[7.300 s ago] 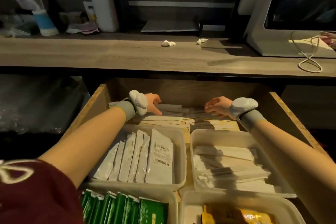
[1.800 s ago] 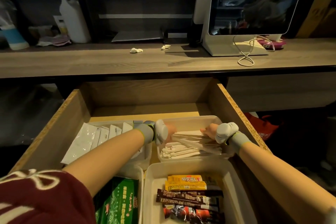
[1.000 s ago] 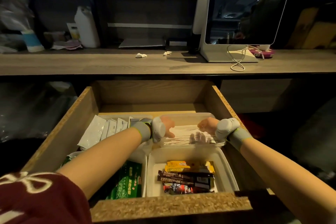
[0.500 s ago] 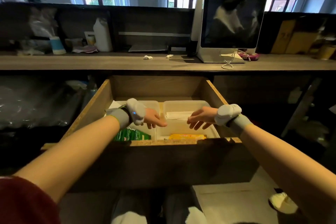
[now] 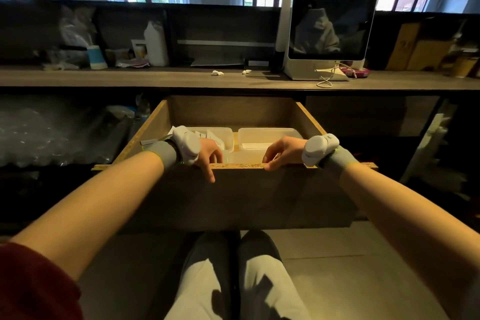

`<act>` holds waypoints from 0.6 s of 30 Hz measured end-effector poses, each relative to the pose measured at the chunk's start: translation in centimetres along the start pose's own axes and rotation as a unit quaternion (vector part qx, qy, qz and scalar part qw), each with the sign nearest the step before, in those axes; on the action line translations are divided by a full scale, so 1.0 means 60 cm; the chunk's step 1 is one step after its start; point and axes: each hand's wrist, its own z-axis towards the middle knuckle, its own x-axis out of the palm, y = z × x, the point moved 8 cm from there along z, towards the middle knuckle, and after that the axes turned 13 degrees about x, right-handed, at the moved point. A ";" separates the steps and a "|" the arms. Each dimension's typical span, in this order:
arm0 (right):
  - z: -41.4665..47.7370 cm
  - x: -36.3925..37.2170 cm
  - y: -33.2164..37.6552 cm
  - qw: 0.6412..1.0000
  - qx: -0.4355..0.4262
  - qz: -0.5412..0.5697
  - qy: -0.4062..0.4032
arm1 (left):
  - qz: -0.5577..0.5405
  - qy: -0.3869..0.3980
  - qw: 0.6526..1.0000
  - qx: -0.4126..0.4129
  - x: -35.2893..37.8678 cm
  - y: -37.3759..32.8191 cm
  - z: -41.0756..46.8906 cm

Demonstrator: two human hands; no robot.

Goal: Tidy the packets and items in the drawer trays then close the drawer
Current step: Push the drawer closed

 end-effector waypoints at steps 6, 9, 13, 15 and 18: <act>0.042 -0.024 0.012 0.998 -0.014 -0.057 -0.022 | -0.002 -0.018 1.000 0.004 -0.026 0.022 0.033; 0.078 -0.045 0.012 0.997 -0.017 -0.067 -0.037 | -0.002 -0.046 0.999 0.006 -0.053 0.041 0.067; 0.158 -0.085 0.016 0.996 -0.019 -0.085 -0.035 | -0.009 -0.047 0.999 -0.007 -0.101 0.084 0.139; 0.177 -0.094 0.023 0.995 -0.025 -0.090 -0.035 | 0.002 -0.048 0.999 -0.009 -0.112 0.097 0.155; 0.237 -0.124 0.027 0.995 -0.038 -0.083 -0.047 | 0.035 -0.071 0.997 -0.009 -0.148 0.130 0.206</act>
